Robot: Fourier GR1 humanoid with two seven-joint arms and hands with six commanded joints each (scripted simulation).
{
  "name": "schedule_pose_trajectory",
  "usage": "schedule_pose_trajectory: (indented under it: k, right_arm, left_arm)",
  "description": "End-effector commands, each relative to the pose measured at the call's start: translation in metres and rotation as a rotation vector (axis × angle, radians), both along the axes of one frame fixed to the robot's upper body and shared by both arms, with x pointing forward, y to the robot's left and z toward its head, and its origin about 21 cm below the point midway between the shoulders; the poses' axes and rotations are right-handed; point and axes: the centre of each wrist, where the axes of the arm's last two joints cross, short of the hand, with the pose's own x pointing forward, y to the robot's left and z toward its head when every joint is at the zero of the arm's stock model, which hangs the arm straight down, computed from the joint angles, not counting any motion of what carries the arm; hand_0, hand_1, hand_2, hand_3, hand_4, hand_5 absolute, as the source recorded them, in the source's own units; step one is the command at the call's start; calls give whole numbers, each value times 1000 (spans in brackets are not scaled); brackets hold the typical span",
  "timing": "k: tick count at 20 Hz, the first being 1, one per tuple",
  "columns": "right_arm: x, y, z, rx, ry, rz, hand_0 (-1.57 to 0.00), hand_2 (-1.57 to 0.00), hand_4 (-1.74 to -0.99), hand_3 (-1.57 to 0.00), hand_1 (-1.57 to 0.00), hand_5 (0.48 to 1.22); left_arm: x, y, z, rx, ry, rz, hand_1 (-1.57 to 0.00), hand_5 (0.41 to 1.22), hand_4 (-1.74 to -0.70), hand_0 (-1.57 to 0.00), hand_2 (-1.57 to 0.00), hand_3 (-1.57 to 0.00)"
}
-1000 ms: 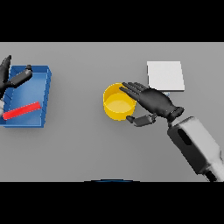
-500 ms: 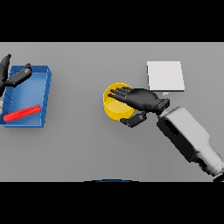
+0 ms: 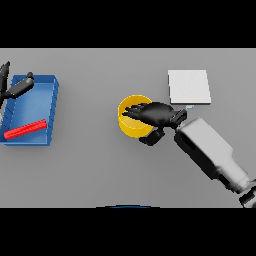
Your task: Pick up the red beaker and tilt it to pour out 1 green nut into yellow bowl. Pick up the yellow bowl and place it on the metallic measuring scale.
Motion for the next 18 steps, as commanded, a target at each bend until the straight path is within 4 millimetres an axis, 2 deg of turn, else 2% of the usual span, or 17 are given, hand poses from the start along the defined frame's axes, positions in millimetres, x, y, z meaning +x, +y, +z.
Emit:
schedule_pose_trajectory:
  k: [1,3,5,6,7,8,9,11,12,14,15,18]
  right_arm:
    - [-2,4,-5,-14,6,4,1,1,-1304,1,1,703]
    - [0,8,-6,-25,-2,8,1,-4,-1308,-11,1,729]
    - [2,11,-5,-49,-6,0,-16,-68,-1339,-94,-40,784]
    - [1,12,-4,-58,-10,11,-93,-133,-1362,-160,-107,820]
    - [-2,15,-6,-62,-10,17,-258,-233,-1387,-249,-236,900]
    - [-2,13,-5,-65,-1,21,-508,-388,-1425,-359,-437,964]
    - [-3,10,-7,-76,6,19,-721,-624,-1488,-472,-664,1016]
    - [-3,12,-6,-89,25,24,-1027,-965,-1571,-691,-991,1090]
    - [-1,9,-5,-93,44,31,-1136,-1086,-1604,-867,-1107,1116]
    - [-1,8,-3,-97,57,30,-1292,-1261,-1649,-1019,-1274,1154]
    - [-2,6,-2,-92,63,24,-1348,-1283,-1667,-1092,-1333,1167]
    - [-2,6,1,-89,58,26,-1457,-1387,-1703,-1170,-1449,1193]
  left_arm:
    - [0,0,-1,4,-4,-6,1,732,-795,1,1,1]
    - [4,0,2,2,-2,-1,1,729,-793,1,1,1]
    - [3,2,3,5,-4,-5,1,725,-792,1,1,1]
    - [3,2,3,-1,-7,-14,1,723,-792,1,1,1]
    - [3,-1,3,-4,-10,-16,1,722,-793,1,1,1]
    - [2,2,3,-3,-11,-11,1,723,-793,1,1,1]
    - [1,-1,1,-9,-11,-13,1,725,-795,1,1,1]
    - [-1,2,6,-14,-18,-5,1,727,-800,1,1,1]
    - [-1,2,7,-8,-15,2,1,728,-799,1,1,1]
    - [-1,0,6,-3,-11,-8,1,727,-799,1,1,1]
    - [-1,0,5,-7,-12,-8,1,726,-800,1,1,1]
    - [-3,-3,6,-6,-16,-5,1,726,-804,1,1,1]
